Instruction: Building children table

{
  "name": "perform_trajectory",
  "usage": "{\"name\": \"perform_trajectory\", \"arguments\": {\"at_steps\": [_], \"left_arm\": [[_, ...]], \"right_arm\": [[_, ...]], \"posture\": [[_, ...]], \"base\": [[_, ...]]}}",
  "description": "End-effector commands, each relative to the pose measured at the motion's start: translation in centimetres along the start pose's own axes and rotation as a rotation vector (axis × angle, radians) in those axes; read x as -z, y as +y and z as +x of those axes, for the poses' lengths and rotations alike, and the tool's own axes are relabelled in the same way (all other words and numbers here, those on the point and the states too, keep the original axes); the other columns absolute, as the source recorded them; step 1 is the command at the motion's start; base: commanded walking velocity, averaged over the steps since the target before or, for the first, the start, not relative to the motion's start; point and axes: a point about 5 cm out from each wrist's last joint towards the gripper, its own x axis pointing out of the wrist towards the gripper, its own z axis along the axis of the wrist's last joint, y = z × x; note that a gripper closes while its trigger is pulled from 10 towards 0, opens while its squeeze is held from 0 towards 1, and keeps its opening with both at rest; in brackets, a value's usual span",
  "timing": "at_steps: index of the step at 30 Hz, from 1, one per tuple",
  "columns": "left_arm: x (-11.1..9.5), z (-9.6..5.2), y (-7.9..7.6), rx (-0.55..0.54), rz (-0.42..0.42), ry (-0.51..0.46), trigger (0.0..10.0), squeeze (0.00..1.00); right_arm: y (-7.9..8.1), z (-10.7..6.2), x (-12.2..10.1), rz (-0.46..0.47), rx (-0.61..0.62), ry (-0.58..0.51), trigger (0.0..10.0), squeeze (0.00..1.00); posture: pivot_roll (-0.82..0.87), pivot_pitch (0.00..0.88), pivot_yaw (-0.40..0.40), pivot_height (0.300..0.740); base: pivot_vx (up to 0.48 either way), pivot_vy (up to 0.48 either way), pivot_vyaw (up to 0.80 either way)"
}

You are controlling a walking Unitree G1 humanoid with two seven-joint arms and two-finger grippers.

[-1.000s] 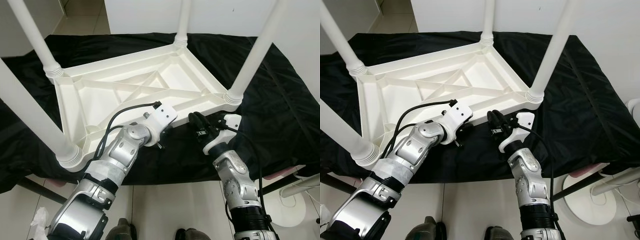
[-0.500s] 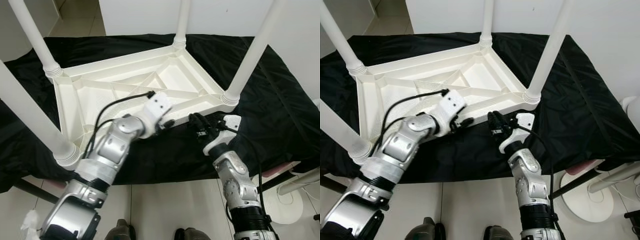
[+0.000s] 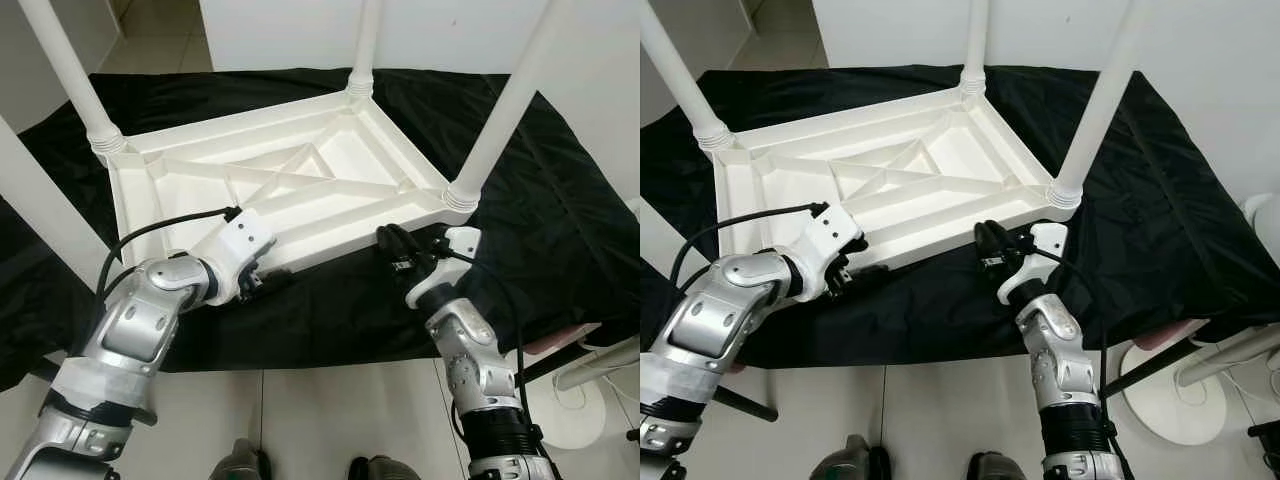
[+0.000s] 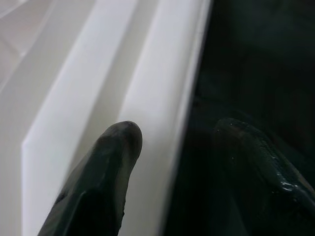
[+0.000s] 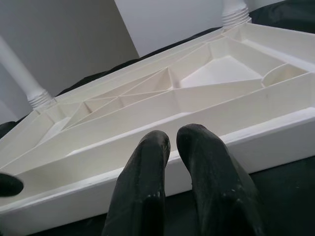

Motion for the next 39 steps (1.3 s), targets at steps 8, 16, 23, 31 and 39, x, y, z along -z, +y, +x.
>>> {"name": "perform_trajectory", "arguments": {"at_steps": [8,16,23,31,39], "left_arm": [[2.1,-0.3,1.3,-0.114,-0.019,0.117,4.4,0.0],[2.3,0.2,1.7,-0.17,0.0,0.129,0.0,0.0],[1.5,1.3,1.2,-0.172,0.029,0.106,0.0,0.0],[-0.8,3.4,0.0,-0.13,0.077,0.031,0.0,0.0],[-3.5,5.4,-1.7,-0.063,0.137,-0.057,0.1,0.0]], "right_arm": [[-0.1,0.1,0.1,-0.015,-0.003,0.005,10.0,0.0],[-0.2,0.0,0.1,-0.022,0.004,0.007,10.0,0.0],[-0.3,0.1,0.1,-0.025,0.0,0.008,10.0,0.0],[-0.2,0.3,0.1,-0.026,-0.003,0.006,10.0,0.0],[-0.2,0.2,0.1,-0.03,0.001,0.007,10.0,0.0]], "posture": [[-0.02,0.065,0.018,0.74],[-0.03,0.062,0.016,0.74],[-0.03,0.061,0.011,0.74],[-0.03,0.063,0.011,0.74],[-0.04,0.068,0.016,0.74]], "base": [[0.0,0.0,0.0],[0.0,0.0,0.0],[0.0,0.0,0.0],[0.0,0.0,0.0],[0.0,0.0,0.0]]}}
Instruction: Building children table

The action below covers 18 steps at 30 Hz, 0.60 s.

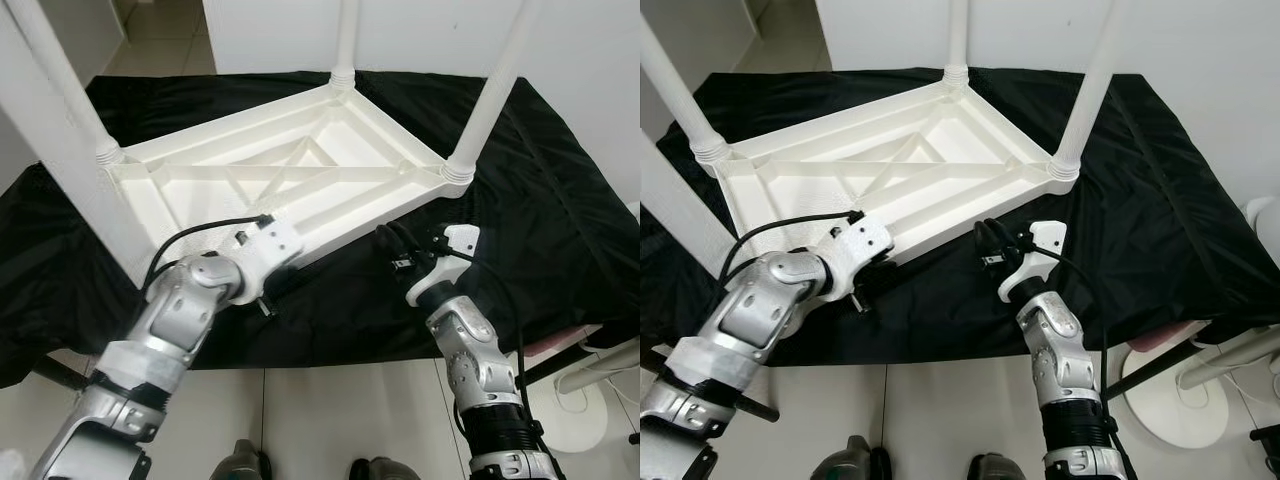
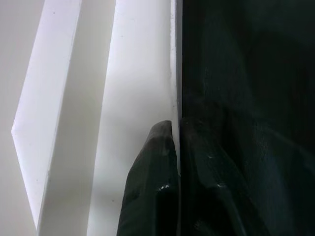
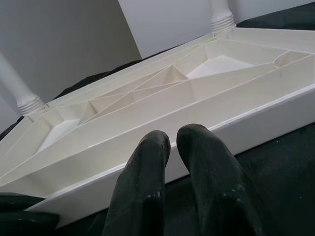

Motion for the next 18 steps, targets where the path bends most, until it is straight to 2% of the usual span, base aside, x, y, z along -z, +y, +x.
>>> {"name": "perform_trajectory", "arguments": {"at_steps": [1,4,5,8,9,10,11,12,13,15,16,17,18], "left_arm": [[-2.5,0.5,-0.3,-0.029,0.047,-0.121,0.1,0.0],[-3.1,0.8,-0.7,-0.014,0.064,-0.146,0.1,0.0],[-3.8,1.1,-1.0,-0.007,0.082,-0.173,10.0,0.0],[-4.2,1.2,-1.1,-0.007,0.091,-0.195,10.0,0.0],[-4.4,1.1,-1.1,-0.006,0.078,-0.216,10.0,0.07],[-4.4,1.1,-1.1,-0.006,0.078,-0.216,10.0,0.07],[-4.5,0.9,-0.9,-0.007,0.051,-0.243,10.0,1.0],[-5.0,0.2,-0.9,0.009,0.025,-0.319,10.0,1.0],[-5.0,0.2,-0.9,0.009,0.025,-0.319,10.0,1.0],[-5.8,-1.1,-0.8,0.012,0.014,-0.434,10.0,1.0],[-5.8,-1.1,-0.8,0.012,0.014,-0.434,10.0,1.0],[-5.8,-2.5,-1.1,0.018,0.008,-0.498,10.0,0.0],[-5.8,-2.5,-1.1,0.018,0.008,-0.498,10.0,0.0]], "right_arm": [[0.0,-0.1,0.3,-0.007,0.004,0.01,10.0,0.0],[0.0,-0.1,0.3,-0.008,0.006,0.011,10.0,0.0],[0.0,-0.1,0.3,-0.008,0.008,0.01,10.0,0.0],[0.0,-0.2,0.4,-0.009,0.01,0.009,10.0,0.0],[0.0,-0.3,0.4,-0.009,0.012,0.008,10.0,0.0],[0.0,-0.3,0.4,-0.009,0.012,0.008,10.0,0.0],[0.0,-0.3,0.4,-0.009,0.016,0.008,10.0,0.0],[0.0,-0.3,0.4,-0.008,0.018,0.008,10.0,0.0],[0.0,-0.3,0.4,-0.008,0.018,0.008,10.0,0.0],[0.0,-0.4,0.6,-0.007,0.019,0.009,10.0,0.0],[0.0,-0.4,0.6,-0.007,0.019,0.009,10.0,0.0],[0.1,-0.2,0.6,-0.007,0.016,0.011,10.0,0.0],[0.1,-0.2,0.6,-0.007,0.016,0.011,10.0,0.0]], "posture": [[-0.04,0.068,0.016,0.74],[-0.05,0.069,0.018,0.74],[-0.05,0.069,0.023,0.74],[-0.05,0.069,0.027,0.74],[-0.05,0.069,0.029,0.74],[-0.05,0.069,0.029,0.74],[-0.05,0.069,0.03,0.74],[-0.04,0.069,0.031,0.74],[-0.04,0.069,0.031,0.74],[-0.04,0.069,0.03,0.74],[-0.04,0.069,0.03,0.74],[-0.04,0.069,0.03,0.74],[-0.04,0.069,0.03,0.74]], "base": [[0.0,0.0,0.0],[0.0,0.0,0.0],[0.0,0.0,0.0],[0.0,0.0,0.0],[0.0,0.0,0.0],[0.0,0.0,0.0],[0.0,0.0,0.0],[0.0,0.0,0.0],[0.0,0.0,0.0],[0.0,0.0,0.0],[0.0,0.0,0.0],[0.0,0.0,0.0],[0.0,0.0,0.0]]}}
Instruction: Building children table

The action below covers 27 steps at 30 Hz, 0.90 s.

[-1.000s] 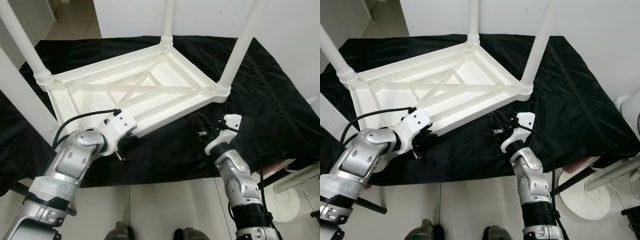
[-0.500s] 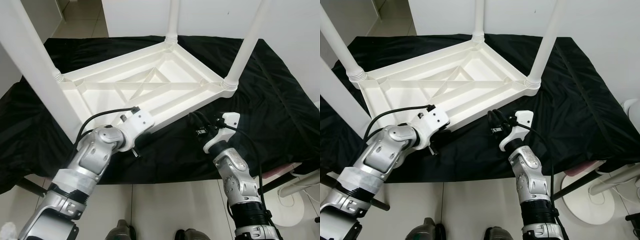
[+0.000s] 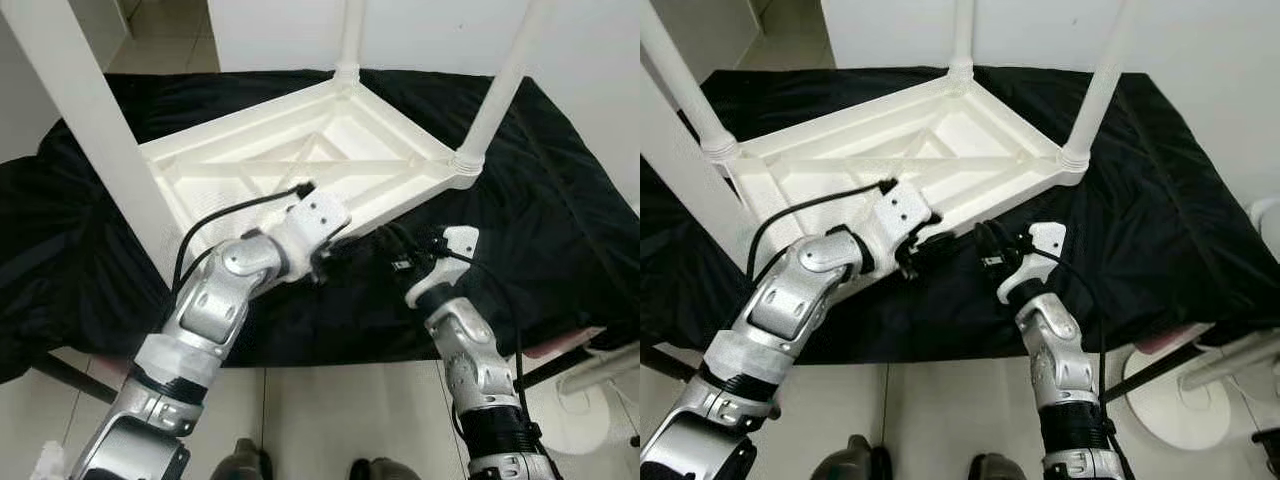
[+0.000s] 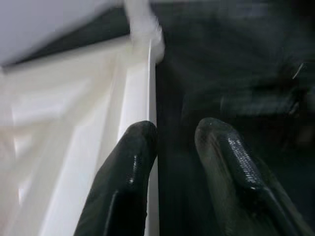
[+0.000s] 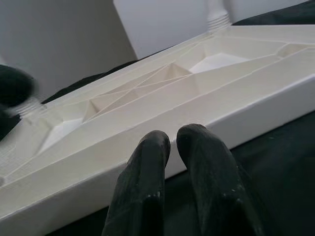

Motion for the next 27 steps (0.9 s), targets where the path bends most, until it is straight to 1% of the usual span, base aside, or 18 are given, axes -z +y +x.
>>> {"name": "perform_trajectory", "arguments": {"at_steps": [1,4,5,7,8,10,11,12,14,16,17,18,19,20,21,23,25,27], "left_arm": [[0.2,-1.1,-0.2,0.004,-0.015,-0.02,10.0,0.0],[0.2,-1.4,-0.4,-0.002,-0.019,-0.027,10.0,0.0],[0.1,-2.1,-0.7,0.003,-0.041,-0.052,10.0,0.0],[0.1,-2.1,-0.7,0.003,-0.041,-0.052,10.0,0.0],[0.1,-3.0,-1.2,0.021,-0.062,-0.068,10.0,0.0],[0.1,-3.0,-1.2,0.021,-0.062,-0.068,10.0,0.0],[0.3,-5.6,-2.4,0.04,-0.122,-0.116,10.0,0.0],[0.3,-5.6,-2.4,0.04,-0.122,-0.116,10.0,0.0],[0.5,-7.4,-3.0,0.044,-0.159,-0.125,10.0,0.0],[0.5,-7.4,-3.0,0.044,-0.159,-0.125,10.0,0.0],[1.0,-9.0,-3.7,0.046,-0.168,-0.09,10.0,0.0],[1.2,-9.5,-3.9,0.046,-0.164,-0.077,10.0,0.0],[1.2,-9.5,-3.9,0.046,-0.164,-0.077,10.0,0.0],[1.4,-10.1,-4.4,0.059,-0.16,-0.061,10.0,0.0],[1.4,-10.1,-4.4,0.059,-0.16,-0.061,10.0,0.0],[1.4,-11.0,-5.1,0.082,-0.152,-0.042,10.0,0.0],[1.4,-11.0,-5.1,0.082,-0.152,-0.042,10.0,0.0],[1.3,-12.5,-5.7,0.128,-0.142,-0.028,10.0,0.0]], "right_arm": [[0.0,0.0,0.4,-0.011,0.004,0.017,10.0,0.0],[0.0,0.1,0.5,-0.012,0.003,0.018,10.0,0.0],[0.0,0.2,0.5,-0.011,-0.001,0.018,10.0,0.0],[0.0,0.2,0.5,-0.011,-0.001,0.018,10.0,0.0],[0.0,0.3,0.5,-0.011,-0.002,0.019,10.0,0.0],[0.0,0.3,0.5,-0.011,-0.002,0.019,10.0,0.0],[0.1,0.6,0.6,-0.008,-0.012,0.023,10.0,0.0],[0.1,0.6,0.6,-0.008,-0.012,0.023,10.0,0.0],[0.2,0.8,0.7,-0.006,-0.021,0.026,10.0,0.0],[0.2,0.8,0.7,-0.006,-0.021,0.026,10.0,0.0],[0.3,1.1,0.8,-0.005,-0.033,0.032,10.0,0.0],[0.3,1.2,0.8,-0.005,-0.037,0.035,10.0,0.0],[0.3,1.2,0.8,-0.005,-0.037,0.035,10.0,0.0],[0.4,1.3,0.9,-0.006,-0.042,0.037,10.0,0.0],[0.4,1.3,0.9,-0.006,-0.042,0.037,10.0,0.0],[0.5,1.6,0.9,-0.006,-0.051,0.038,10.0,0.0],[0.5,1.6,0.9,-0.006,-0.051,0.038,10.0,0.0],[0.6,2.0,0.9,-0.008,-0.063,0.038,10.0,0.0]], "posture": [[-0.03,0.068,0.025,0.74],[-0.03,0.068,0.025,0.74],[-0.03,0.068,0.025,0.74],[-0.03,0.068,0.025,0.74],[-0.01,0.068,0.017,0.74],[-0.01,0.068,0.017,0.74],[0.01,0.067,0.002,0.74],[0.01,0.067,0.002,0.74],[0.02,0.066,-0.005,0.74],[0.02,0.066,-0.005,0.74],[0.04,0.063,-0.015,0.74],[0.04,0.063,-0.015,0.74],[0.04,0.063,-0.015,0.74],[0.04,0.062,-0.018,0.74],[0.04,0.062,-0.018,0.74],[0.05,0.06,-0.02,0.74],[0.05,0.06,-0.02,0.74],[0.07,0.056,-0.029,0.74]], "base": [[0.0,0.0,0.0],[0.0,0.0,0.0],[0.0,0.0,0.0],[0.0,0.0,0.0],[0.0,0.0,0.0],[0.0,0.0,0.0],[0.0,0.0,0.0],[0.0,0.0,0.0],[0.0,0.0,0.0],[0.0,0.0,0.0],[0.0,0.0,0.0],[0.0,0.0,0.0],[0.0,0.0,0.0],[0.0,0.0,0.0],[0.0,0.0,0.0],[0.0,0.0,0.0],[0.0,0.0,0.0],[0.0,0.0,0.0]]}}
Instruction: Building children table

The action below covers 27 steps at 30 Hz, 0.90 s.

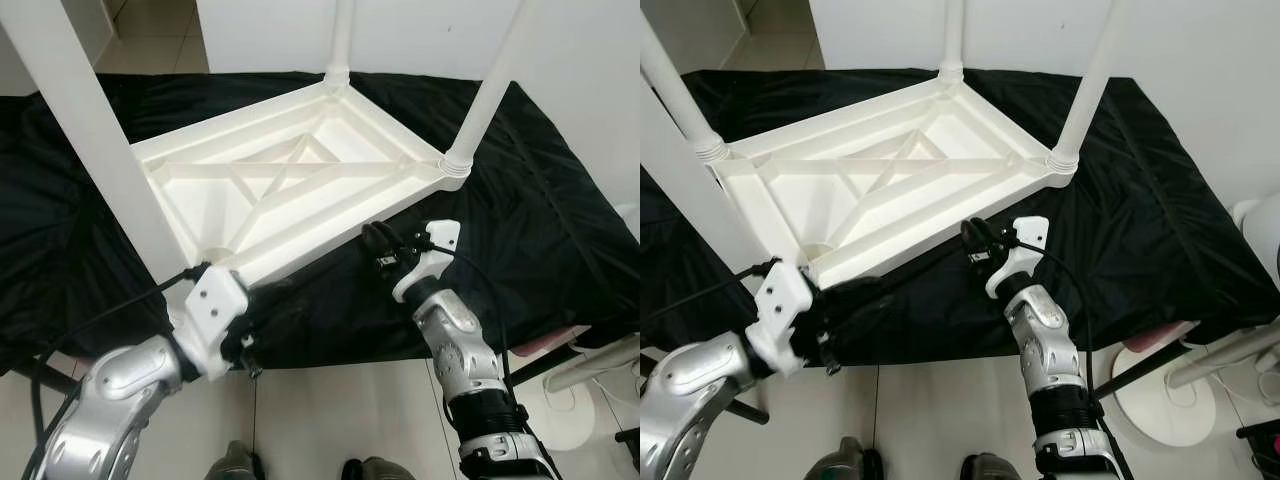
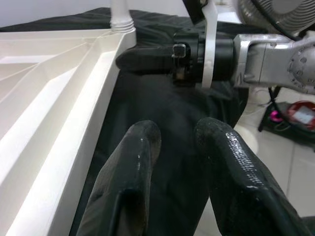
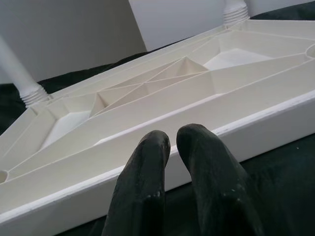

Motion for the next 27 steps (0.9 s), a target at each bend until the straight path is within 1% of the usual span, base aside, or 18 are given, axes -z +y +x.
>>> {"name": "perform_trajectory", "arguments": {"at_steps": [1,3,4,6,7,10,12,13,14,15,18,19,21,23,24,25,26,27], "left_arm": [[-0.5,-0.5,-0.5,0.094,0.025,-0.019,10.0,0.0],[-0.4,-2.6,-0.6,0.123,0.066,0.023,10.0,0.0],[-0.4,-2.6,-0.6,0.123,0.066,0.023,10.0,0.0],[-0.2,-3.9,-0.4,0.143,0.092,0.068,10.0,0.0],[-0.2,-3.9,-0.4,0.143,0.092,0.068,10.0,0.0],[-0.2,-4.9,-0.2,0.149,0.124,0.097,10.0,0.0],[-0.5,-5.7,0.3,0.126,0.157,0.103,10.0,0.0],[-0.5,-5.7,0.3,0.126,0.157,0.103,10.0,0.0],[-0.7,-6.5,0.9,0.102,0.173,0.103,10.0,0.0],[-0.8,-7.1,1.3,0.086,0.173,0.113,10.0,0.0],[-0.8,-7.7,1.6,0.075,0.174,0.128,10.0,0.0],[-0.7,-8.4,2.1,0.067,0.166,0.152,10.0,0.0],[-0.7,-8.4,2.1,0.067,0.166,0.152,10.0,0.0],[-0.3,-10.3,3.3,0.022,0.16,0.233,10.0,0.0],[-0.3,-10.3,3.3,0.022,0.16,0.233,10.0,0.0],[-0.1,-11.2,3.8,0.004,0.15,0.268,10.0,0.0],[-0.1,-11.2,3.8,0.004,0.15,0.268,10.0,0.0],[0.1,-11.9,4.2,-0.017,0.151,0.295,10.0,0.0]], "right_arm": [[-0.2,0.0,0.1,-0.009,-0.003,0.005,10.0,0.0],[-0.1,0.4,0.2,-0.01,-0.013,0.007,10.0,0.0],[-0.1,0.4,0.2,-0.01,-0.013,0.007,10.0,0.0],[-0.2,0.5,0.2,-0.01,-0.017,0.009,10.0,0.0],[-0.2,0.5,0.2,-0.01,-0.017,0.009,10.0,0.0],[-0.2,0.6,0.4,-0.012,-0.02,0.015,10.0,0.0],[-0.2,0.8,0.4,-0.014,-0.026,0.015,10.0,0.0],[-0.2,0.8,0.4,-0.014,-0.026,0.015,10.0,0.0],[-0.2,0.8,0.4,-0.014,-0.025,0.015,10.0,0.0],[-0.2,0.9,0.4,-0.014,-0.023,0.015,10.0,0.0],[-0.3,1.0,0.4,-0.014,-0.022,0.015,10.0,0.0],[-0.3,1.0,0.4,-0.014,-0.021,0.013,10.0,0.0],[-0.3,1.0,0.4,-0.014,-0.021,0.013,10.0,0.0],[-0.5,1.0,0.4,-0.016,-0.019,0.011,10.0,0.0],[-0.5,1.0,0.4,-0.016,-0.019,0.011,10.0,0.0],[-0.6,1.0,0.4,-0.02,-0.016,0.01,10.0,0.0],[-0.6,1.0,0.4,-0.02,-0.016,0.01,10.0,0.0],[-0.6,1.0,0.4,-0.022,-0.013,0.009,10.0,0.0]], "posture": [[0.07,0.056,-0.029,0.74],[0.08,0.055,-0.031,0.74],[0.08,0.055,-0.031,0.74],[0.09,0.057,-0.035,0.74],[0.09,0.057,-0.035,0.74],[0.09,0.051,-0.035,0.74],[0.1,0.055,-0.036,0.74],[0.1,0.055,-0.036,0.74],[0.1,0.055,-0.035,0.74],[0.1,0.059,-0.037,0.74],[0.1,0.059,-0.037,0.74],[0.1,0.062,-0.037,0.74],[0.1,0.062,-0.037,0.74],[0.1,0.063,-0.037,0.74],[0.1,0.063,-0.037,0.74],[0.1,0.062,-0.036,0.74],[0.1,0.062,-0.036,0.74],[0.1,0.062,-0.036,0.74]], "base": [[0.0,0.0,0.0],[0.0,0.0,0.0],[0.0,0.0,0.0],[0.0,0.0,0.0],[0.0,0.0,0.0],[0.0,0.0,0.0],[0.0,0.0,0.0],[0.0,0.0,0.0],[0.0,0.0,0.0],[0.0,0.0,0.0],[0.0,0.0,0.0],[0.0,0.0,0.0],[0.0,0.0,0.0],[0.0,0.0,0.0],[0.0,0.0,0.0],[0.0,0.0,0.0],[0.0,0.0,0.0],[0.0,0.0,0.0]]}}
